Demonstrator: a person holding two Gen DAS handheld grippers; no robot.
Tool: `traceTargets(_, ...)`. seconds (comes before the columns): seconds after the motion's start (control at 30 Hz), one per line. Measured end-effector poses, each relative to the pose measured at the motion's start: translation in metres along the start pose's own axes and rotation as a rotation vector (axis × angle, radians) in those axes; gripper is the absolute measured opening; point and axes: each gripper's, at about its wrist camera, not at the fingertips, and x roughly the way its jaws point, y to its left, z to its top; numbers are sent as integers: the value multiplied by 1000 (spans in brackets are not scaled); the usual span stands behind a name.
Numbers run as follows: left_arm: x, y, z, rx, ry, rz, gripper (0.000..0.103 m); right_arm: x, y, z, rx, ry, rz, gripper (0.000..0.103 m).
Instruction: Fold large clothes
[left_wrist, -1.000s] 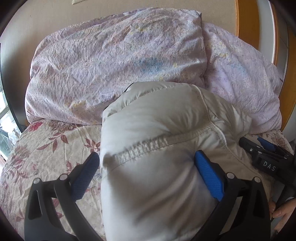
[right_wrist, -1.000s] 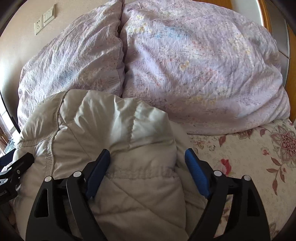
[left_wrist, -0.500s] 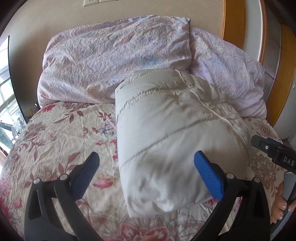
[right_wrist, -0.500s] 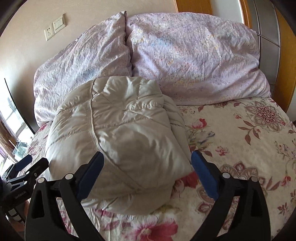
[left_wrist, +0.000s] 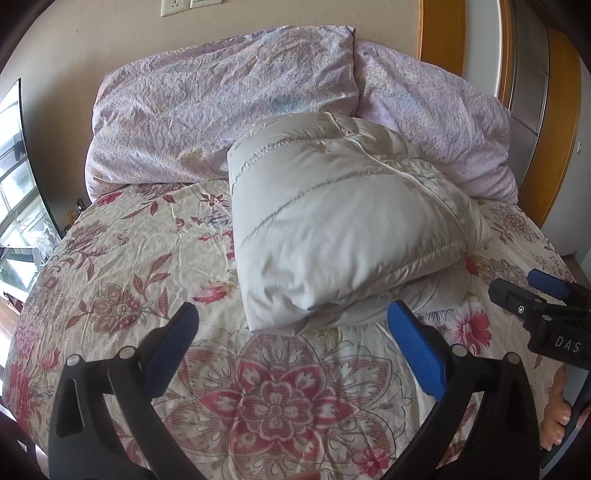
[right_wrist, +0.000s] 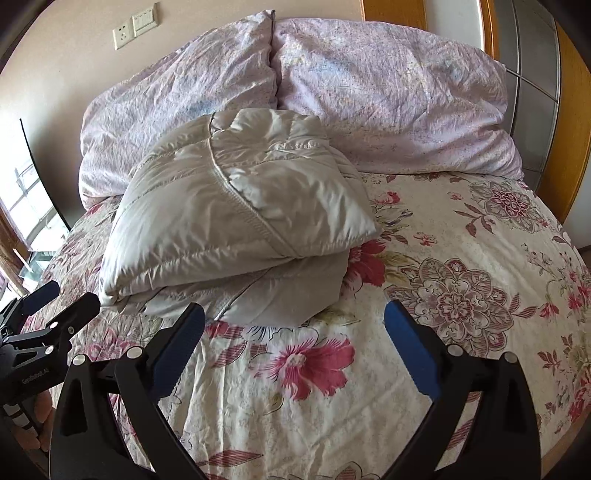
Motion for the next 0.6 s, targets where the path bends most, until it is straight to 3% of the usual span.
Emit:
traceTargets(0.37, -14, 3, -11, -15, 8, -5, 101, -10, 6, -13, -12, 39, 4, 99)
traceTargets(0.6, -17, 1, -14, -31, 25, -52, 101, -16, 3, -16, -3, 65, 40, 99)
